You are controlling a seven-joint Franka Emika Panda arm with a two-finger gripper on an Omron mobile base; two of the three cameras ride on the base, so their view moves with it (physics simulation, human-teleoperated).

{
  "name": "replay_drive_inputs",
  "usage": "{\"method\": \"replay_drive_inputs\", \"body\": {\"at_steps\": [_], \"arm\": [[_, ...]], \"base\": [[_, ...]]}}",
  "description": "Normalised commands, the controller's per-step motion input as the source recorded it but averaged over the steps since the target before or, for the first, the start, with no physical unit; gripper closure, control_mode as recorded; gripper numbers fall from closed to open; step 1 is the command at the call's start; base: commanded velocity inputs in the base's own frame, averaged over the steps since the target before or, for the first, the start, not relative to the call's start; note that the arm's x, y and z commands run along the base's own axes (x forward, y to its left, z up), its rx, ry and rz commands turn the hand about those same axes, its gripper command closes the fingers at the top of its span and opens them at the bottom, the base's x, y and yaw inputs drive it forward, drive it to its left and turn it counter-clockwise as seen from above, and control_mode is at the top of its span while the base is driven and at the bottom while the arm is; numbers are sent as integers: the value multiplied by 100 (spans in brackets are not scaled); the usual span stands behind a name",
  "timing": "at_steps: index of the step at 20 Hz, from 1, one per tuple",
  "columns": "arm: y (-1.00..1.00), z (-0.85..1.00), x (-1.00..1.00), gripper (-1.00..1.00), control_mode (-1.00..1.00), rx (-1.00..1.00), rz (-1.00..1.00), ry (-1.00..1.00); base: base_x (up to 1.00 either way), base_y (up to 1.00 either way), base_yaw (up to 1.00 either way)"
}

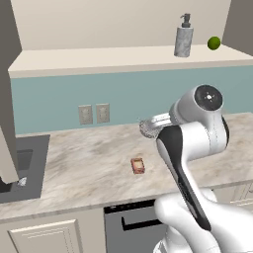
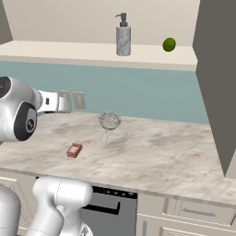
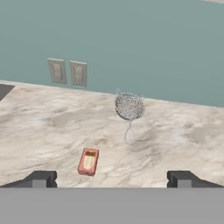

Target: Pick the bar soap and soap dispenser from the cabinet and place them on the counter.

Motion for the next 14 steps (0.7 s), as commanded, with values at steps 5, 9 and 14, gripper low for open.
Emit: {"method": "replay_drive_inputs", "body": {"at_steps": [5, 9, 14], "arm": [[-17, 34, -22, -100, -100, 0, -9, 0], [-16, 29, -26, -100, -100, 0, -10, 0], [-16, 35, -23, -100, -100, 0, -9, -1]], "base": [[0, 0, 0], [0, 0, 0], [0, 0, 0]]}}
